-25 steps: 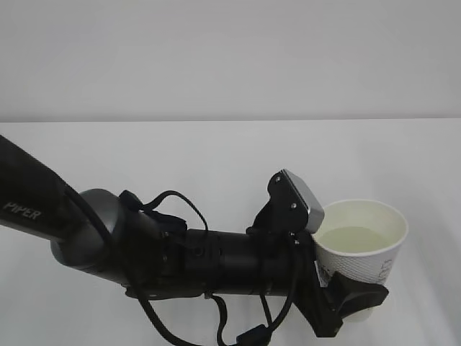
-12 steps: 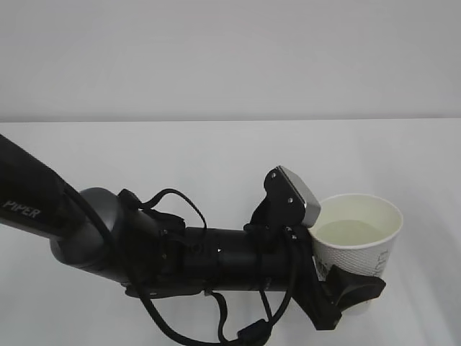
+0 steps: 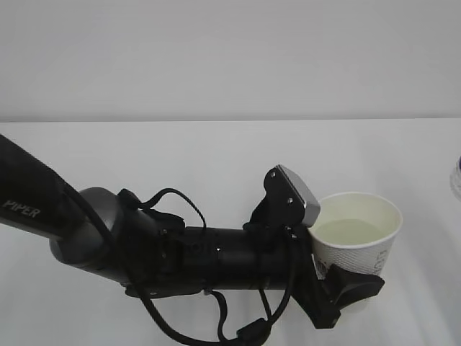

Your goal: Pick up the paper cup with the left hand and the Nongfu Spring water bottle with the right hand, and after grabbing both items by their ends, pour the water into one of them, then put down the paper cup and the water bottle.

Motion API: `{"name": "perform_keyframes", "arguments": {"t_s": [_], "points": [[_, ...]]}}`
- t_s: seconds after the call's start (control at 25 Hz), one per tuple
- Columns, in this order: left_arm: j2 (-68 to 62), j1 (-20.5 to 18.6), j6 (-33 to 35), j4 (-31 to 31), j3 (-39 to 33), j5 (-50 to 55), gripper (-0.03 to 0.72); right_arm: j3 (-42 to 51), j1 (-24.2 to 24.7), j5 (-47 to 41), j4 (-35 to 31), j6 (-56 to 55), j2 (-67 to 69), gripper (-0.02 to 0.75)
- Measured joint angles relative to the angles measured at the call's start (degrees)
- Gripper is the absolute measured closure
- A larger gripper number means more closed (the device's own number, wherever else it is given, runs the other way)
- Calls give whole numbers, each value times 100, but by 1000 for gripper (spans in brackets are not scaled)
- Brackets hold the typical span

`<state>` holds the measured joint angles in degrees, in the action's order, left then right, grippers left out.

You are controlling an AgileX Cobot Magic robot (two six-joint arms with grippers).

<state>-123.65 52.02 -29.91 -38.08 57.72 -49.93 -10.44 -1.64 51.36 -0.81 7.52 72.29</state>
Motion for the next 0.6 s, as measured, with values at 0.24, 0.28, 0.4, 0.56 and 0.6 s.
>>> {"name": "perform_keyframes", "arguments": {"t_s": [0.24,0.28,0.4,0.56,0.6], "points": [[0,-119,0,333,0,0,145,0,0,11,0,0,263,337],[0,-135,0,360,0,0,145,0,0,24,0,0,303,337],[0,-197,0,363,0,0,145,-10,0,241,0,-75,500,337],[0,-231,0,373,0,10,145,-10,0,568,0,-298,804,337],[0,-242,0,373,0,10,145,-10,0,662,0,-309,894,337]]}}
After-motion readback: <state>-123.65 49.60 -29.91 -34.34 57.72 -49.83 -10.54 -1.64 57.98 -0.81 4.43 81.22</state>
